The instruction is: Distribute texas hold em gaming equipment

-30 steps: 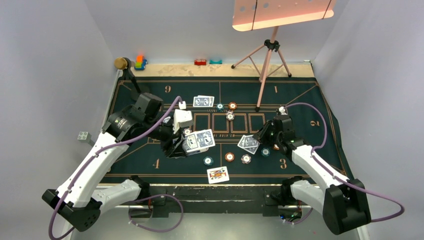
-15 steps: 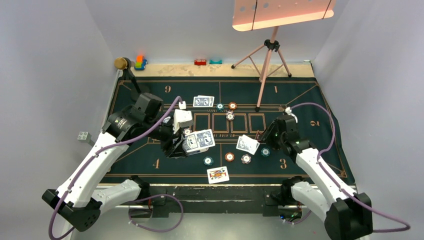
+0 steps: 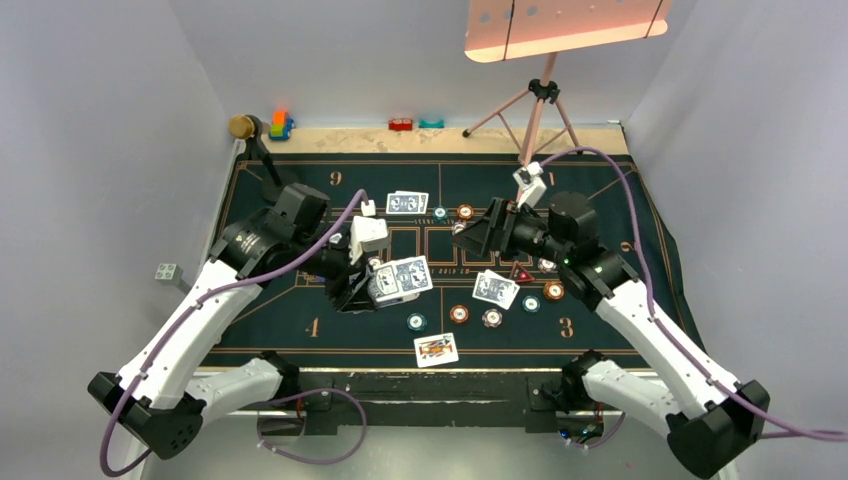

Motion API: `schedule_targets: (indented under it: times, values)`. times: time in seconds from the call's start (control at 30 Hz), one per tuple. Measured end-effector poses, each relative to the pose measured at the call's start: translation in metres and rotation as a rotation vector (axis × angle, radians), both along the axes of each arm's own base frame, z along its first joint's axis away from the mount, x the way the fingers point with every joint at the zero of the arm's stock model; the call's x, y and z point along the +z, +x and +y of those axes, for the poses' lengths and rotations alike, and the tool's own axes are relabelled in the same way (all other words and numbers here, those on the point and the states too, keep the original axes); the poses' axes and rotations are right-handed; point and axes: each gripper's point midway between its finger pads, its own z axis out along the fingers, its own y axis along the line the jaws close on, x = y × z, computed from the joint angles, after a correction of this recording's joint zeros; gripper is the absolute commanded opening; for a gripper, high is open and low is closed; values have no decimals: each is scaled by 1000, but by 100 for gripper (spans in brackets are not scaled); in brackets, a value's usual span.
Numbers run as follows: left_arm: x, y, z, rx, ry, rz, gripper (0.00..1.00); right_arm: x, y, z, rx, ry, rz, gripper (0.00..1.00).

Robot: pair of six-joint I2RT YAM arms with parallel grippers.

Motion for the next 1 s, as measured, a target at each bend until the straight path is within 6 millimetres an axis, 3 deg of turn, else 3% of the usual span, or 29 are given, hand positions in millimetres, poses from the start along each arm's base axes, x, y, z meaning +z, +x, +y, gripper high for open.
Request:
schedule_targets:
  times: [0.07, 0.17, 0.43, 0.7, 1.0]
  values:
    - [-2, 1, 0, 1, 4, 6, 0, 17, -8, 19, 83, 58, -29, 90]
    - [-3, 1, -1, 5, 5, 14, 0, 27, -20, 43, 183, 115, -35, 91]
    - [-4, 2, -1, 13, 9, 16, 0, 12, -46, 100, 378, 115, 27, 94]
    - [-4, 3, 0, 21, 9, 15, 0, 1, -57, 122, 434, 124, 72, 95]
    - [-3, 3, 1, 21, 7, 11, 0, -10, -61, 119, 429, 116, 98, 96]
